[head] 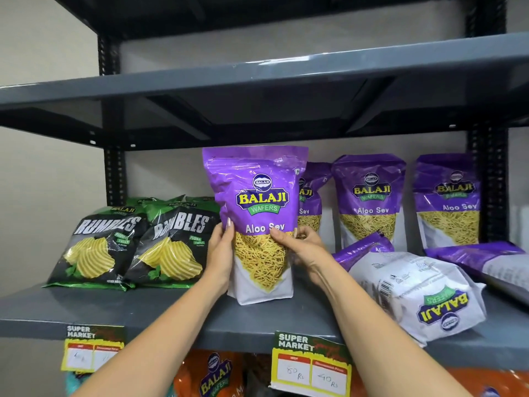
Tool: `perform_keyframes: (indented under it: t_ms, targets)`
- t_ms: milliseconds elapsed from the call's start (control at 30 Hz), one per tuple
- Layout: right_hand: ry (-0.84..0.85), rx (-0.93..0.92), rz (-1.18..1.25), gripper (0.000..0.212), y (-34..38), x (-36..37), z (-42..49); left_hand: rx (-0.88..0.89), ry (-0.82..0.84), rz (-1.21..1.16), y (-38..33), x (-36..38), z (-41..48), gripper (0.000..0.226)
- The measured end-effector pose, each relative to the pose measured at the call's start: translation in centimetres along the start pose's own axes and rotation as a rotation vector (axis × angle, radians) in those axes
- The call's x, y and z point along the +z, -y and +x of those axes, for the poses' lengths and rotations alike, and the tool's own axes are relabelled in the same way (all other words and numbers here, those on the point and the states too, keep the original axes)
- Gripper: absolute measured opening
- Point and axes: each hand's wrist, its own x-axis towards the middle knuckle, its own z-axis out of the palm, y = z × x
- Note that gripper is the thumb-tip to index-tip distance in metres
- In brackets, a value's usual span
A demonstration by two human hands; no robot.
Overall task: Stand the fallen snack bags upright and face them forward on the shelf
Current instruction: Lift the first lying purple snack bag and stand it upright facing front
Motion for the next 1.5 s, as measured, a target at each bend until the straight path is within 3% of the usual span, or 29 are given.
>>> perform_keyframes:
  t_ms: [167, 267, 367, 500, 633, 867, 1000, 1033, 1100, 1133, 1200, 1267, 1333, 1367, 1433, 1500]
  targets:
    - [0.042, -0.008, -0.037, 0.084, 0.0, 0.3, -0.2, 0.159, -0.171, 0.237, 0.9, 0.8, -0.3, 0.037]
    - [0.075, 0.022, -0.03, 0.11, 0.0, 0.6, -0.6, 0.203, -0.259, 0.325, 0.6, 1.3, -0.8, 0.037]
    - [0.116, 0.012, -0.089, 0.09, 0.5, 0.8, -1.6, 0.23, -0.286, 0.34, 0.5, 1.3, -0.9, 0.039]
    - [0.159, -0.002, -0.164, 0.027, 1.1, 1.1, -3.4, 0.25, -0.258, 0.327, 0.2, 0.7, -1.3, 0.034]
    - [0.141, -0.036, -0.209, 0.016, 1.8, 1.5, -5.3, 0.229, -0.231, 0.278, 0.1, -0.1, -1.7, 0.035]
    - [0.111, -0.059, -0.241, 0.03, 1.9, 1.8, -7.1, 0.209, -0.191, 0.203, -0.4, -1.0, -2.6, 0.033]
    - [0.118, -0.04, -0.282, 0.075, 2.5, 2.0, -8.0, 0.151, -0.257, 0.344, -1.5, -0.4, -3.7, 0.042]
    - [0.134, -0.02, -0.3, 0.085, 3.2, 1.9, -8.2, 0.177, -0.346, 0.387, -1.9, -0.3, -4.5, 0.047]
    - [0.107, -0.071, -0.399, 0.088, 5.2, 0.8, -8.5, 0.47, -0.506, 0.389, -2.6, 0.1, -7.1, 0.048]
    - [0.059, -0.141, -0.491, 0.079, 6.6, -0.3, -8.5, 0.648, -0.472, 0.378, -3.0, 0.8, -8.9, 0.043]
    - [-0.057, -0.278, -0.751, 0.056, 9.8, -2.8, -8.6, 0.845, -0.172, 0.394, -3.1, 2.4, -12.2, 0.027]
    - [-0.165, -0.3, -1.028, 0.047, 12.4, -6.1, -8.3, 0.799, 0.159, 0.647, -3.4, 4.6, -14.6, 0.016]
    - [-0.224, -0.163, -1.233, 0.054, 14.1, -9.4, -7.6, 0.592, 0.348, 0.936, -2.5, 7.2, -15.0, 0.026]
    - [-0.22, -0.053, -1.307, 0.063, 14.6, -10.7, -7.3, 0.405, 0.407, 0.99, -2.0, 8.4, -14.5, 0.036]
    - [-0.17, 0.193, -1.445, 0.086, 14.2, -13.1, -6.8, 0.025, 0.503, 1.034, -1.3, 10.7, -13.2, 0.062]
    - [-0.081, 0.372, -1.513, 0.104, 13.4, -14.9, -6.4, -0.181, 0.602, 0.997, -1.2, 12.6, -12.5, 0.089]
